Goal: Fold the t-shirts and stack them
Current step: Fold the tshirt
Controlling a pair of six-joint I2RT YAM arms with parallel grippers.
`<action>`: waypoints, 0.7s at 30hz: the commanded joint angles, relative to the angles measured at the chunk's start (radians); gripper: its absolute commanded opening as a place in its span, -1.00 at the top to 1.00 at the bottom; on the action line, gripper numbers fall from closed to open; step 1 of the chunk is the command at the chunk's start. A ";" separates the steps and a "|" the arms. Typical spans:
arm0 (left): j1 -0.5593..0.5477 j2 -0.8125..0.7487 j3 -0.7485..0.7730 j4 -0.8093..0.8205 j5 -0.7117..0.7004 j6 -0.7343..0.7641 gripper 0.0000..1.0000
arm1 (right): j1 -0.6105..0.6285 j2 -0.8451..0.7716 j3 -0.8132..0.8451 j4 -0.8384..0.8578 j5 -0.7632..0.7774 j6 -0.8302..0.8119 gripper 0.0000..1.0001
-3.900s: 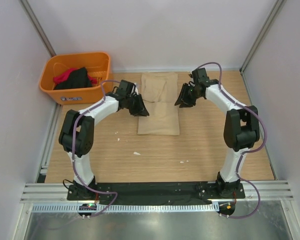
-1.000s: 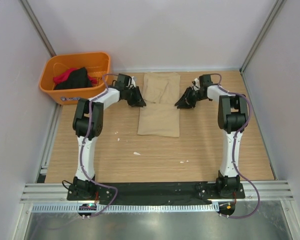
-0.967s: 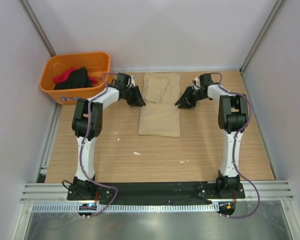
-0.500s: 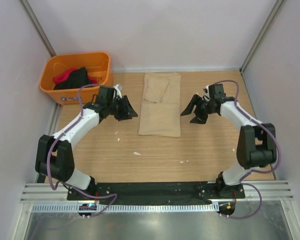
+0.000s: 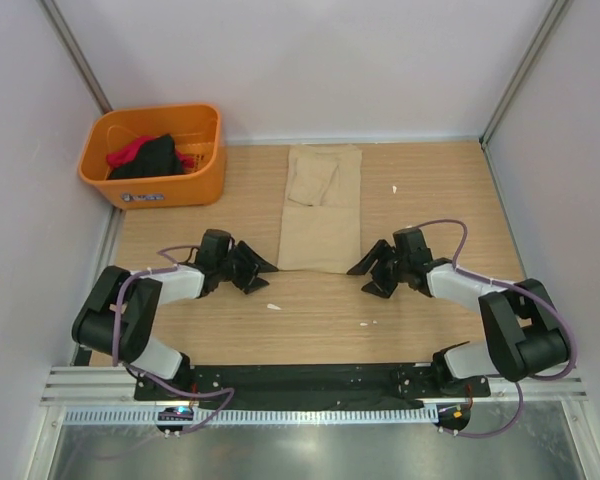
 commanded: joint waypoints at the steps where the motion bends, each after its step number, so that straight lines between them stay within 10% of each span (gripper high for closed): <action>1: 0.001 0.028 -0.071 0.232 -0.034 -0.217 -0.04 | 0.024 -0.048 -0.054 0.185 0.101 0.130 -0.32; 21: -0.045 0.152 -0.085 0.241 -0.160 -0.371 0.10 | 0.028 -0.002 -0.202 0.408 0.255 0.309 -0.07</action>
